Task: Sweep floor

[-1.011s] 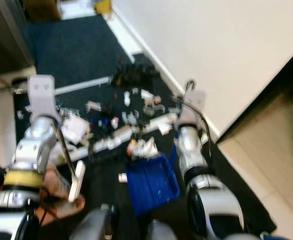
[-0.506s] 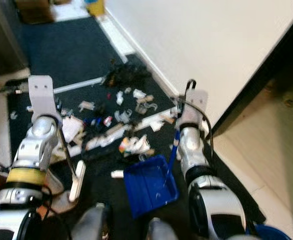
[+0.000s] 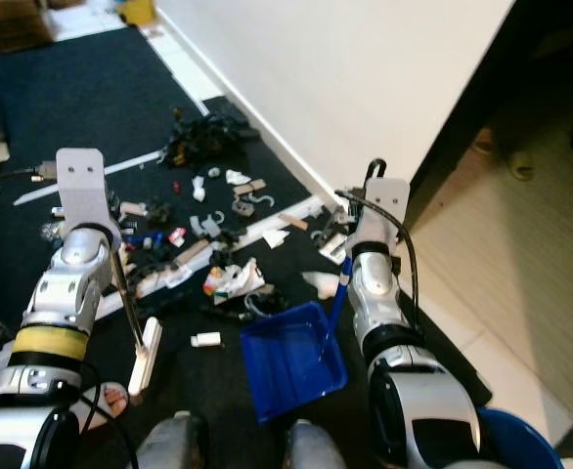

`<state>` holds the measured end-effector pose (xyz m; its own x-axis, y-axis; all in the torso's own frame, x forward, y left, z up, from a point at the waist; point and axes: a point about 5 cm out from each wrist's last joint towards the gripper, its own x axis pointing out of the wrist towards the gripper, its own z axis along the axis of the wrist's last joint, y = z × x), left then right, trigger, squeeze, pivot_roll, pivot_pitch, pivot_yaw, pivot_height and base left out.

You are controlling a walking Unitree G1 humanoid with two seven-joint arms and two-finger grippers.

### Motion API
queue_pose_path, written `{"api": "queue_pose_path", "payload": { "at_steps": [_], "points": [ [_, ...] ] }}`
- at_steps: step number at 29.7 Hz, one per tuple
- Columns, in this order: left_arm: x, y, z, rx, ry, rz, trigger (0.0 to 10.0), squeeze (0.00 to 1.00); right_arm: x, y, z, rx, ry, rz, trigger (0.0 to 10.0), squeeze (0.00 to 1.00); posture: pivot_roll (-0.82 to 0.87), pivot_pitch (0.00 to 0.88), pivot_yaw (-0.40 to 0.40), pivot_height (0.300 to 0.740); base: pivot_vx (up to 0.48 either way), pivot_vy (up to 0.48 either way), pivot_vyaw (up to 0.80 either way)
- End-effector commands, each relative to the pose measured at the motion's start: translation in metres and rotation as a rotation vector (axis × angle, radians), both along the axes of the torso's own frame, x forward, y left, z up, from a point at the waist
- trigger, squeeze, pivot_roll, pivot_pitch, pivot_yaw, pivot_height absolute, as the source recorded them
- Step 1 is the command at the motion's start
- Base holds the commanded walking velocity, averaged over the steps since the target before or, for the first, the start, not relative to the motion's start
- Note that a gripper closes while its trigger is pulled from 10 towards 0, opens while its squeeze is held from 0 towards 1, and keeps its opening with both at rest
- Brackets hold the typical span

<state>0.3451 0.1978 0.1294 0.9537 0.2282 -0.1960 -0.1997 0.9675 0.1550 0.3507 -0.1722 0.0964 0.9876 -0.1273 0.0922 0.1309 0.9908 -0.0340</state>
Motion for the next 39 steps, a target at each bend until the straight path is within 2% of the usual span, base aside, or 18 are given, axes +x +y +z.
{"api": "queue_pose_path", "payload": {
  "at_steps": [1, 5, 7, 9, 11, 16, 25, 33, 39],
  "points": [
    [-0.001, 0.003, 0.002, 0.036, -0.026, -0.005, 10.0, 0.0, -0.001, 0.0, 0.0, 0.006, -0.008, -0.005, 10.0, 0.0, 0.1, 0.052, -0.038, 0.74, 0.0, 0.0, 0.0],
    [-0.003, 0.004, -0.001, 0.1, -0.022, -0.001, 10.0, 0.0, -0.003, -0.006, -0.005, 0.02, 0.017, -0.026, 10.0, 0.0, 0.1, 0.052, -0.039, 0.74, 0.0, 0.0, 0.0],
    [-0.004, 0.006, 0.0, 0.108, -0.034, 0.001, 10.0, 0.0, -0.003, -0.011, -0.005, 0.08, 0.019, -0.032, 10.0, 0.0, 0.1, 0.052, -0.039, 0.74, 0.0, 0.0, 0.0],
    [-0.005, 0.008, 0.003, 0.107, -0.044, 0.004, 10.0, 0.0, -0.002, -0.017, 0.0, 0.147, -0.015, -0.039, 10.0, 0.0, 0.11, 0.055, -0.038, 0.74, 0.0, 0.0, 0.0],
    [-0.005, 0.009, 0.006, 0.121, -0.052, 0.001, 10.0, 0.0, -0.001, -0.023, 0.006, 0.171, -0.055, -0.065, 10.0, 0.0, 0.11, 0.056, -0.036, 0.74, 0.0, 0.0, 0.0],
    [-0.004, 0.01, 0.009, 0.123, -0.064, -0.004, 10.0, 0.0, 0.0, -0.039, 0.018, 0.111, -0.108, -0.191, 10.0, 0.0, 0.11, 0.057, -0.035, 0.74, 0.277, 0.0, 0.0],
    [-0.004, 0.007, 0.01, 0.125, -0.073, -0.019, 10.0, 0.0, -0.001, -0.048, 0.019, 0.1, -0.105, -0.227, 10.0, 0.0, 0.11, 0.062, -0.035, 0.74, 0.28, 0.0, 0.0],
    [-0.005, 0.007, 0.01, 0.123, -0.071, -0.026, 10.0, 0.0, -0.002, -0.048, 0.013, 0.084, -0.067, -0.226, 10.0, 0.0, 0.11, 0.062, -0.032, 0.74, 0.292, 0.0, 0.0],
    [-0.004, 0.006, 0.011, 0.118, -0.074, -0.035, 10.0, 0.0, -0.003, -0.042, 0.006, 0.076, -0.027, -0.204, 10.0, 0.0, 0.11, 0.062, -0.032, 0.74, 0.304, 0.0, 0.0]
  ]
}}
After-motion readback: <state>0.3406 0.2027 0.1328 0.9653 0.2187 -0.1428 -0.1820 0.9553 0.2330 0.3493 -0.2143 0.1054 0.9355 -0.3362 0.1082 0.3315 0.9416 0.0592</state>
